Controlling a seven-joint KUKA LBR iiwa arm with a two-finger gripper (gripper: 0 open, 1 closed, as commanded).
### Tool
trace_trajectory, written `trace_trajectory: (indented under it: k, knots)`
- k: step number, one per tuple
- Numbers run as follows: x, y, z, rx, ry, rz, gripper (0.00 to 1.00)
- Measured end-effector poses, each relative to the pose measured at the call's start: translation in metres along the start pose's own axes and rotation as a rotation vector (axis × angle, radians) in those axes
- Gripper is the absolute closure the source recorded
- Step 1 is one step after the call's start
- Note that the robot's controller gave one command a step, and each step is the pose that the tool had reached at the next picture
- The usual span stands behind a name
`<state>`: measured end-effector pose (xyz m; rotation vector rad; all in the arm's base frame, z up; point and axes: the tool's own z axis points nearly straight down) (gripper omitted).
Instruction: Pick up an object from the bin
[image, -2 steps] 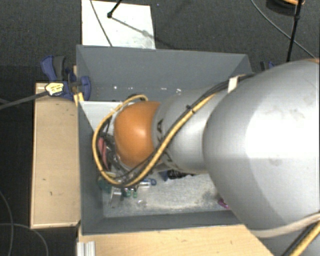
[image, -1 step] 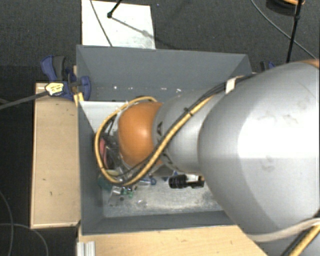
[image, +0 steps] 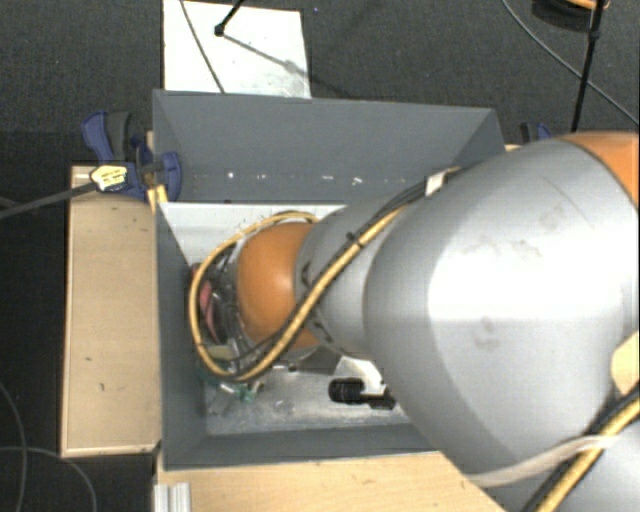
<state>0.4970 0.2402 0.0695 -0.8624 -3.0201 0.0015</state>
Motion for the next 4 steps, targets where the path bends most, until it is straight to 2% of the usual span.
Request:
trace_trajectory:
  k: [1, 2, 3, 4]
  knots:
    - [0.0, 0.0, 0.0, -0.001, 0.0, 0.002, 0.0]
    - [0.0, 0.0, 0.0, -0.001, 0.0, 0.004, 1.0]
    - [-0.002, 0.001, -0.071, -0.007, -0.004, 0.0, 1.0]
    - [-0.003, 0.002, -0.115, -0.006, -0.003, -0.005, 1.0]
